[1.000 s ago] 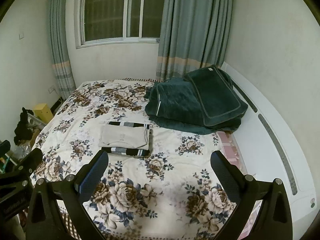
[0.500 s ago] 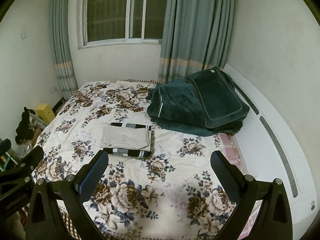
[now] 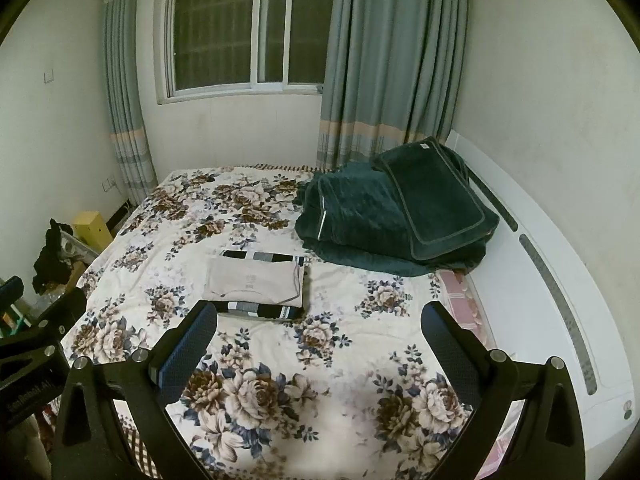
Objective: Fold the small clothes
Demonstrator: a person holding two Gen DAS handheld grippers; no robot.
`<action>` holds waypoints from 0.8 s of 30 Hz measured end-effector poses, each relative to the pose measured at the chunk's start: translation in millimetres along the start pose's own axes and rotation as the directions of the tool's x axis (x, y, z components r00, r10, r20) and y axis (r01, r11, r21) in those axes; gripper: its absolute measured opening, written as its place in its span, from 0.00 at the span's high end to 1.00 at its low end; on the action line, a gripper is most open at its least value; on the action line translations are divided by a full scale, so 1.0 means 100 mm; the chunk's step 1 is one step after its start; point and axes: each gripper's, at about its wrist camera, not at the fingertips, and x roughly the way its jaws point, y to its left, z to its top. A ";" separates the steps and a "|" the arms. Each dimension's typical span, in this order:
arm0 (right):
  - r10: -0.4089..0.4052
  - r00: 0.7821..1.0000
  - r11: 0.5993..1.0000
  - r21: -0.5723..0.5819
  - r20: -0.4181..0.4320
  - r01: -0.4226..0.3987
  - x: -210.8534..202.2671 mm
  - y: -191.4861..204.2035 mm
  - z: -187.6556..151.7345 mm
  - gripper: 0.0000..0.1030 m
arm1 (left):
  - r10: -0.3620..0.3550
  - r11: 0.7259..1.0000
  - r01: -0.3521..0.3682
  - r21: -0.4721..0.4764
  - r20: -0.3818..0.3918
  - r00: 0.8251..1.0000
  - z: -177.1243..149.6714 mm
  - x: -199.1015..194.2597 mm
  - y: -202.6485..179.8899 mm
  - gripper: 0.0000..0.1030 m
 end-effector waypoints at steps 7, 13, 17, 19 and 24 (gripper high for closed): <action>-0.002 1.000 1.000 0.003 0.003 0.002 -0.02 0.01 0.00 0.00 | -0.004 1.000 0.004 -0.005 0.004 1.000 0.01 -0.02 0.00 0.00; -0.002 1.000 1.000 0.005 0.002 0.002 -0.03 0.02 -0.02 0.00 | -0.006 1.000 0.006 -0.007 0.004 1.000 0.02 -0.03 -0.01 0.00; -0.002 1.000 1.000 0.005 0.003 0.002 -0.04 0.02 0.00 0.00 | -0.008 1.000 0.008 -0.007 0.005 1.000 0.02 -0.03 0.00 0.00; -0.004 1.000 1.000 0.008 0.003 0.004 -0.05 0.03 -0.01 0.00 | -0.008 1.000 0.008 -0.008 0.006 1.000 0.01 -0.03 0.00 0.00; -0.006 1.000 1.000 0.011 0.004 0.006 -0.06 0.04 0.00 0.00 | -0.009 1.000 0.009 -0.007 0.006 1.000 0.02 -0.02 0.00 0.00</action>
